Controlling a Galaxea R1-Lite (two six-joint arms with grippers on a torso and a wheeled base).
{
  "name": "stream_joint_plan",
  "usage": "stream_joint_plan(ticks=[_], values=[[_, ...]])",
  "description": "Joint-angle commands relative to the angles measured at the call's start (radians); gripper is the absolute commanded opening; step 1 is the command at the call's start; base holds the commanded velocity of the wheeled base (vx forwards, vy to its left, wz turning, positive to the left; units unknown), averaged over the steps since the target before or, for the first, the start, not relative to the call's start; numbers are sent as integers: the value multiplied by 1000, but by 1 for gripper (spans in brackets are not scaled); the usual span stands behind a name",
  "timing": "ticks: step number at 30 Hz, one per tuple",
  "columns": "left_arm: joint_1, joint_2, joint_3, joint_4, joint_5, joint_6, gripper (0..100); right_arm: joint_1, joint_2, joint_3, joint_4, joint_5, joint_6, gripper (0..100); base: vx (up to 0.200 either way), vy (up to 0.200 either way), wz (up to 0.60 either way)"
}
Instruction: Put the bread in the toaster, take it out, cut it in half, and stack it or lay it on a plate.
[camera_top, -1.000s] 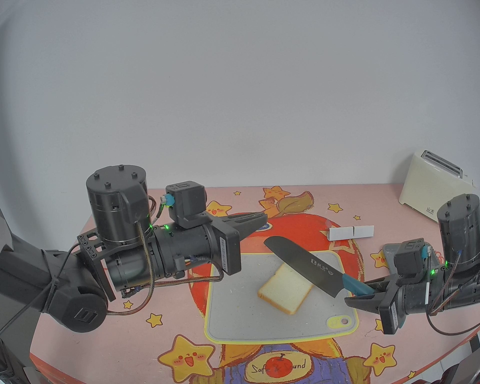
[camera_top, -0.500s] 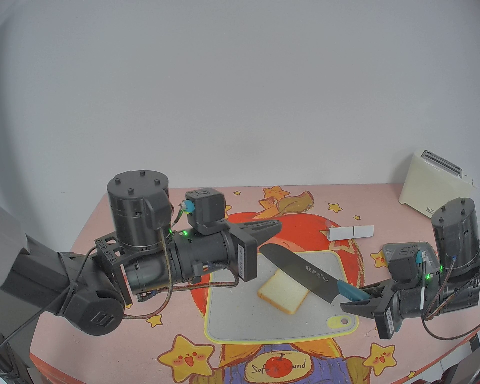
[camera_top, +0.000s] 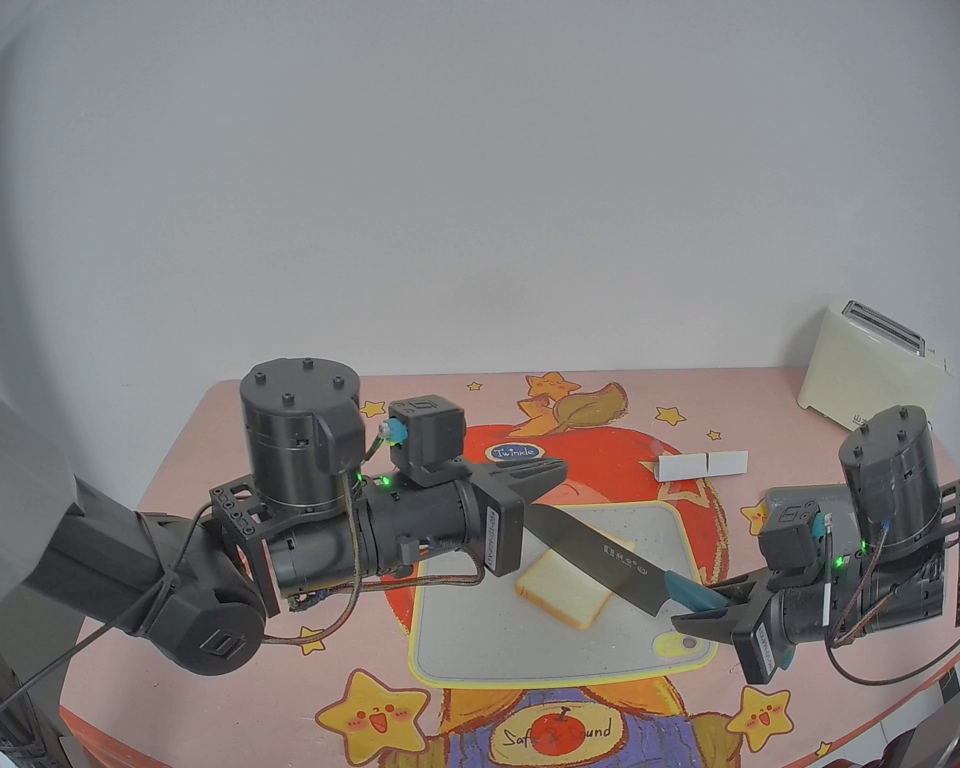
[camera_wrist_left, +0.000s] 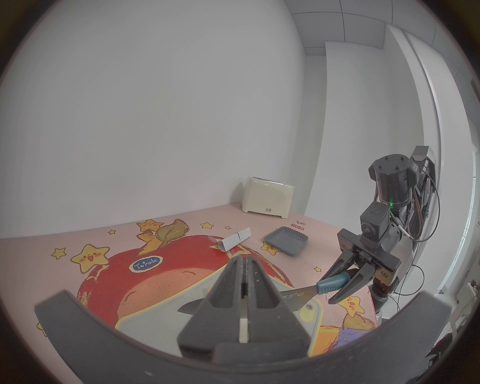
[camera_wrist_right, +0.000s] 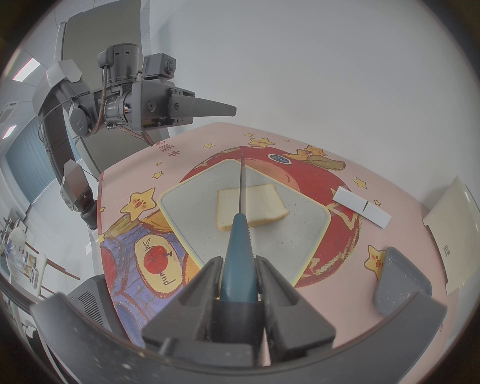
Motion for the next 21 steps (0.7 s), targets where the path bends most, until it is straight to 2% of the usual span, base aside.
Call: stream_joint_plan(ticks=[1,21], values=[[0,7,0,0,0,0,0,0,1,1,1,-1,-1,0,0,0,0],[-29,9,-5,0,0,0,0,-10,3,35,-62,-8,-11,0,0,0,0]])
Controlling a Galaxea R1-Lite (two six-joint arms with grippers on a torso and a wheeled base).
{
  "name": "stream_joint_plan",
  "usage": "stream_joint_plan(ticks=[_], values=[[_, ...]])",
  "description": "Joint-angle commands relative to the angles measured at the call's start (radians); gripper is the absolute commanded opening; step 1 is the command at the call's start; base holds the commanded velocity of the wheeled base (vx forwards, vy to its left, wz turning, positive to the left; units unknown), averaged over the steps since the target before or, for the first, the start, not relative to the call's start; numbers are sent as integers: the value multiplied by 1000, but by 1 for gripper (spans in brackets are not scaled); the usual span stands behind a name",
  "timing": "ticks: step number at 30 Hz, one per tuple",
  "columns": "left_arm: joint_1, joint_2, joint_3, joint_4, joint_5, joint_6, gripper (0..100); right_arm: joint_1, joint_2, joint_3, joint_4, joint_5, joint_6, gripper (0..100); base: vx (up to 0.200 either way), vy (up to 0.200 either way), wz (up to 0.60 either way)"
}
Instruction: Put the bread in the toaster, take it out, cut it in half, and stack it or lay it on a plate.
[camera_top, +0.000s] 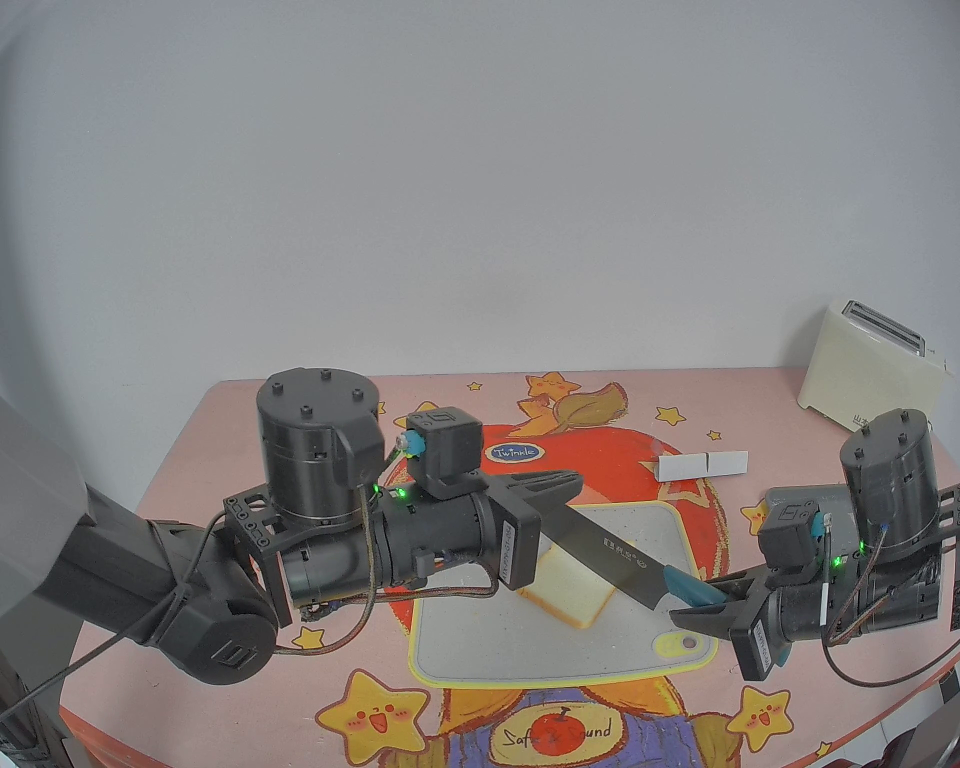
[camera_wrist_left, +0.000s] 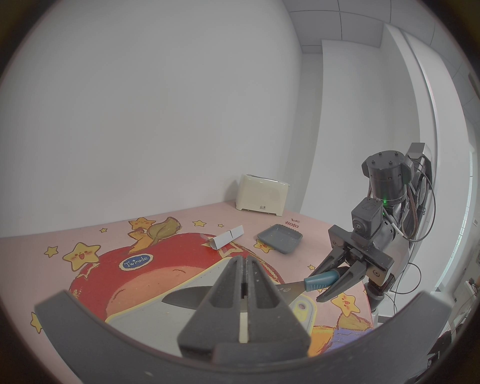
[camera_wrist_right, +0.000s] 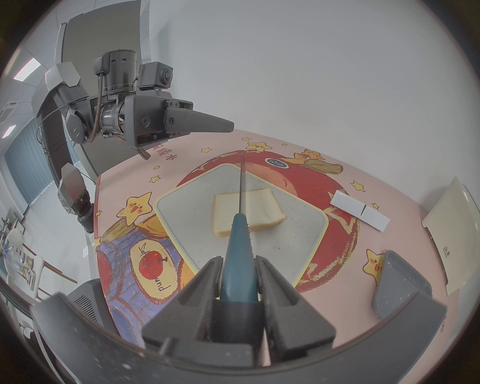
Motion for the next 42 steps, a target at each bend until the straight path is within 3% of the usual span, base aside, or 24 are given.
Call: stream_joint_plan(ticks=[1,29,38,42], values=[[-1,-3,1,0,0,-1,0,0,1,8,0,-1,-4,0,0,0,0],[2,78,-35,1,15,-2,0,9,1,23,0,-5,-7,0,0,0,0],[2,100,-119,33,17,-4,0,9,1,23,-1,-5,-8,0,0,0,0],[8,147,-122,39,38,-4,0,9,1,23,-1,-5,-8,0,0,0,0]])
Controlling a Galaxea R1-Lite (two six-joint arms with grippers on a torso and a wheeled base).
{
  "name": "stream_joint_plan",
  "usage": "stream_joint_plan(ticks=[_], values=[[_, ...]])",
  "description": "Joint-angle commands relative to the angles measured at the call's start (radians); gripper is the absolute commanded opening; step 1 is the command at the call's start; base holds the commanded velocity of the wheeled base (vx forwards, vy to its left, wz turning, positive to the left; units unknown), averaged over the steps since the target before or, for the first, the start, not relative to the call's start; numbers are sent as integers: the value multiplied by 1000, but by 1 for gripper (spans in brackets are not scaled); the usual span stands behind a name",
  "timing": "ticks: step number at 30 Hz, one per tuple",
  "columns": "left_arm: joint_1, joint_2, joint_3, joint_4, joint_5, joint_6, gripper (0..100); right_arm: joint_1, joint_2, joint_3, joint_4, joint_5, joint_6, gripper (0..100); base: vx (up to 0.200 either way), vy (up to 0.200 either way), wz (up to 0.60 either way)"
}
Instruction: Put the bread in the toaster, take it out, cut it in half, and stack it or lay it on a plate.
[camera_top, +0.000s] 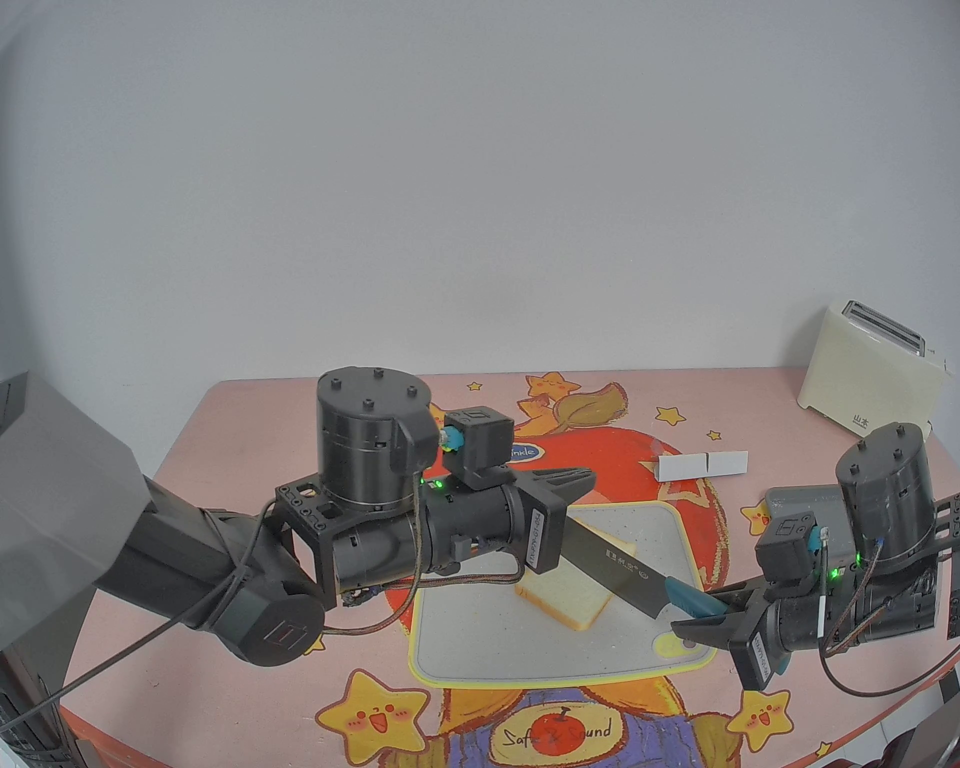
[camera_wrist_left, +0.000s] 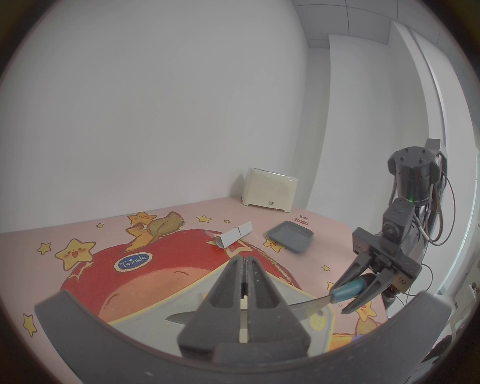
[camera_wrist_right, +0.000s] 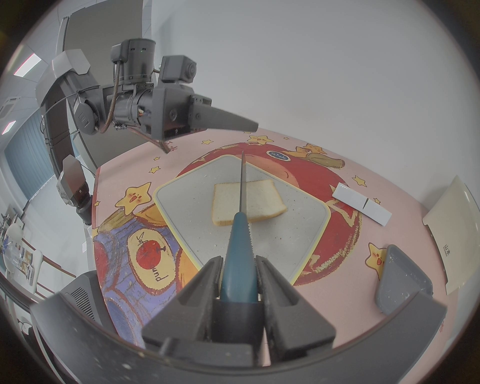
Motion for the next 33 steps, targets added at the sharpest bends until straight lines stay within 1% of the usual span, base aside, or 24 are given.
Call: stream_joint_plan(ticks=[1,4,9,17,19,23,27,33], values=[[5,54,-12,-7,25,-2,0,0,0,0,-1,0,-1,0,0,0,0],[11,85,-16,-27,37,-4,0,0,0,0,-1,0,-1,0,0,0,0],[17,98,-16,-44,37,-4,0,0,-2,0,-1,0,-1,0,0,0,0],[17,94,3,-41,25,-8,0,-1,-2,0,-1,0,-1,0,0,0,0],[17,94,11,-41,13,-8,0,-1,-2,0,-1,0,-1,0,0,0,0],[28,91,27,-44,-38,-10,0,-1,-2,1,-1,-1,-1,0,0,0,0],[34,86,15,-45,-39,-10,0,-1,-2,1,-1,-1,-1,0,0,0,0],[31,49,17,-45,-39,-41,0,-1,-2,1,-1,-1,-1,0,0,0,0]])
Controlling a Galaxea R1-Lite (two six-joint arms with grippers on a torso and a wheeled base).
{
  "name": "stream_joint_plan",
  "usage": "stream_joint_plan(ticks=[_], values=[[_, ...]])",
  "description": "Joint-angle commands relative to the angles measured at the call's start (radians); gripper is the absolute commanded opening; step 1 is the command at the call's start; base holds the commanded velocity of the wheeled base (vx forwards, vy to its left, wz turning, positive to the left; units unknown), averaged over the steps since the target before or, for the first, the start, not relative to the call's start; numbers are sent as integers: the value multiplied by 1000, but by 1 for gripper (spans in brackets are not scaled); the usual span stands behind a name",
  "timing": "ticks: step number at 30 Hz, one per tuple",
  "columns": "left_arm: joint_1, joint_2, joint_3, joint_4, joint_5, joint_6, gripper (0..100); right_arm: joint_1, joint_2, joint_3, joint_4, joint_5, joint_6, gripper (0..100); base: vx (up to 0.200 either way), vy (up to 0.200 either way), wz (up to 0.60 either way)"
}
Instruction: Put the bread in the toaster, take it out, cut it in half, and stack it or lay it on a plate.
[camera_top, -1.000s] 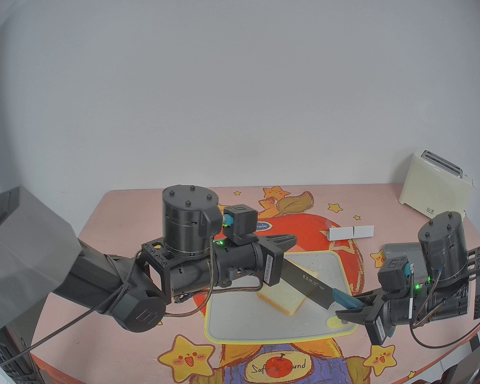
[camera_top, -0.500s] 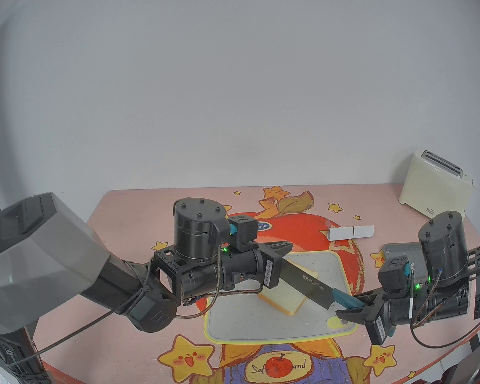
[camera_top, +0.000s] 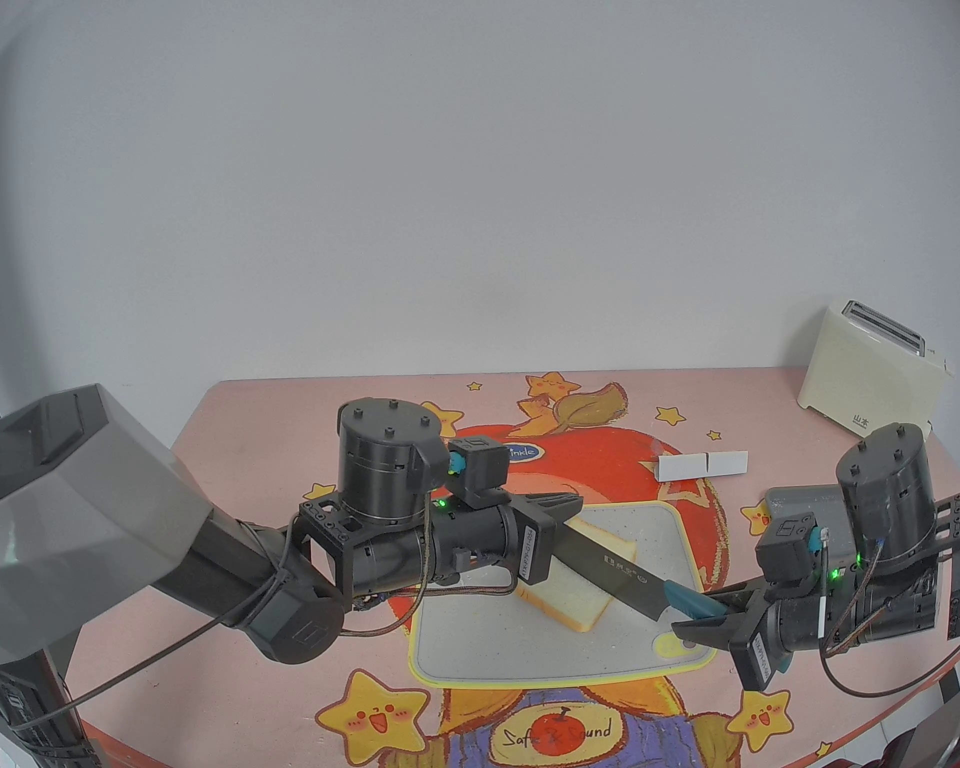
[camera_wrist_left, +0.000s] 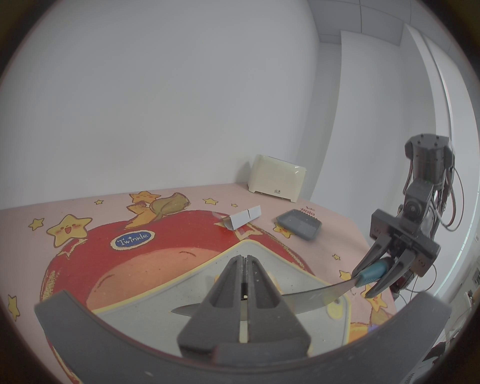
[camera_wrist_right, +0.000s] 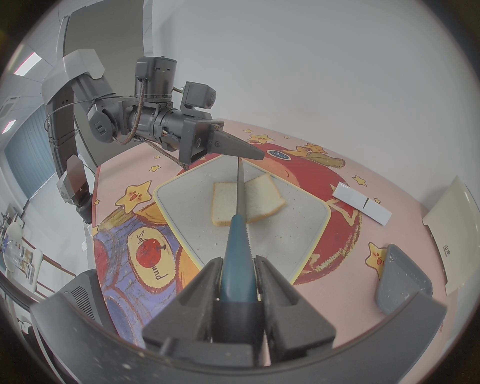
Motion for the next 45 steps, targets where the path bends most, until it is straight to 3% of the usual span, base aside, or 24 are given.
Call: stream_joint_plan(ticks=[1,45], values=[[-2,-25,3,-6,1,-8,0,0,-1,0,3,-1,-1,0,0,0,0],[-9,-15,16,-6,1,-8,0,-3,-1,32,3,-1,2,0,0,0,0]])
